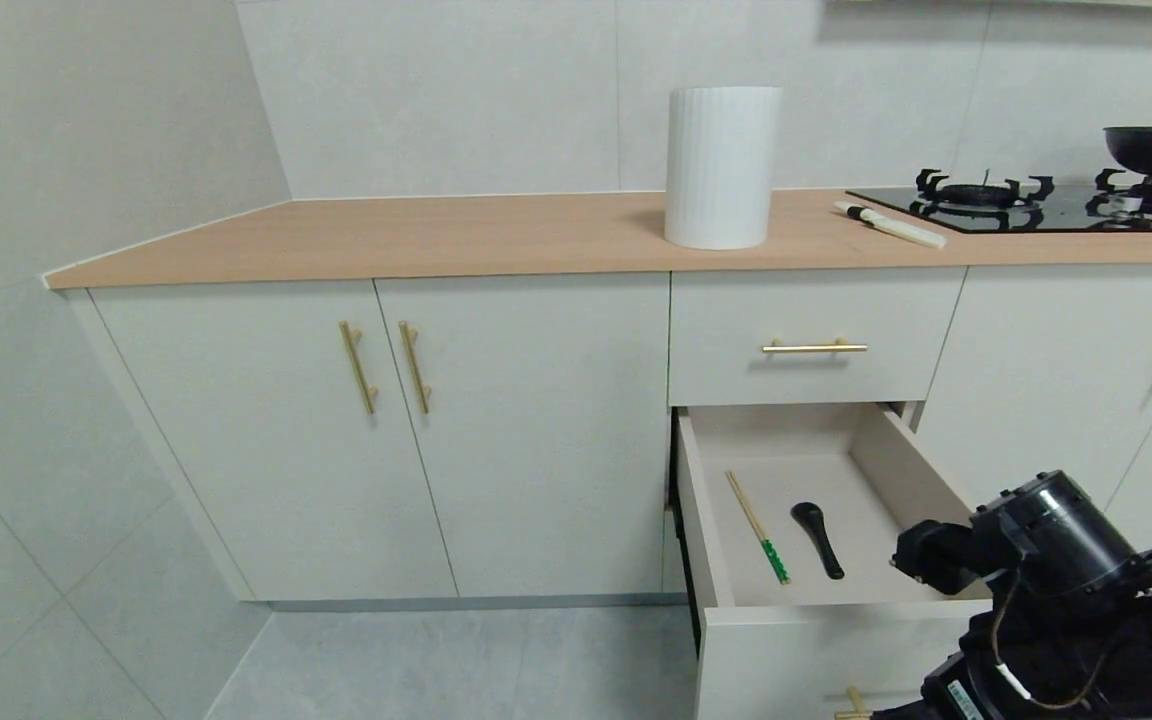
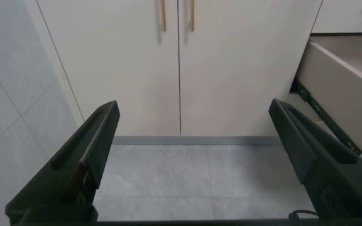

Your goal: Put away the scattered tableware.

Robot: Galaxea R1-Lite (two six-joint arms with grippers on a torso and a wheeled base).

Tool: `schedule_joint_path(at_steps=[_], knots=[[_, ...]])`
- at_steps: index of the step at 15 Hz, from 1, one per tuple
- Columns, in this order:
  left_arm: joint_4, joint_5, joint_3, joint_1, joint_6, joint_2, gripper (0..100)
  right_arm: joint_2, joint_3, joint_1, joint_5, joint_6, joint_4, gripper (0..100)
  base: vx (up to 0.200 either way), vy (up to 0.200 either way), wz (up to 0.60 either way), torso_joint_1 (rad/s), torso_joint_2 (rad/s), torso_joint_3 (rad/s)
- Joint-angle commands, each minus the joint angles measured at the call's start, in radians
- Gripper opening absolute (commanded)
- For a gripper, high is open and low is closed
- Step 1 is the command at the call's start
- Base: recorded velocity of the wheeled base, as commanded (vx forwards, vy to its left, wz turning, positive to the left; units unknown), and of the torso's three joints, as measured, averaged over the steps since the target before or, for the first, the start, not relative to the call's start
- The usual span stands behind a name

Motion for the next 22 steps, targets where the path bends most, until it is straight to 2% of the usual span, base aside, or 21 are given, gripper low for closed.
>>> schedule_joint_path(at_steps=[1,6,9,15,18,22], knots=[[0.000,0.001,0.000,0.001,-0.001,0.000,100,0.099,-0.002,0.001,-0.001,0.006,-0.029,100,0.000,0.000,0.00,0.000,0.00,0.000],[0.000,0.001,0.000,0.001,-0.001,0.000,100,0.132,-0.005,-0.011,-0.007,0.012,-0.078,100,0.000,0.000,0.00,0.000,0.00,0.000],[0.000,0.001,0.000,0.001,-0.001,0.000,100,0.181,-0.056,-0.037,-0.047,0.113,-0.098,100,0.000,0.000,0.00,0.000,0.00,0.000],[0.000,0.001,0.000,0.000,-0.001,0.000,100,0.255,-0.140,-0.084,-0.125,0.223,-0.098,100,0.000,0.000,0.00,0.000,0.00,0.000],[0.000,0.001,0.000,0.001,-0.001,0.000,100,0.275,-0.168,-0.101,-0.186,0.234,-0.098,100,0.000,0.000,0.00,0.000,0.00,0.000],[0.000,0.001,0.000,0.001,-0.001,0.000,100,0.323,-0.214,-0.121,-0.188,0.234,-0.100,100,0.000,0.000,0.00,0.000,0.00,0.000]])
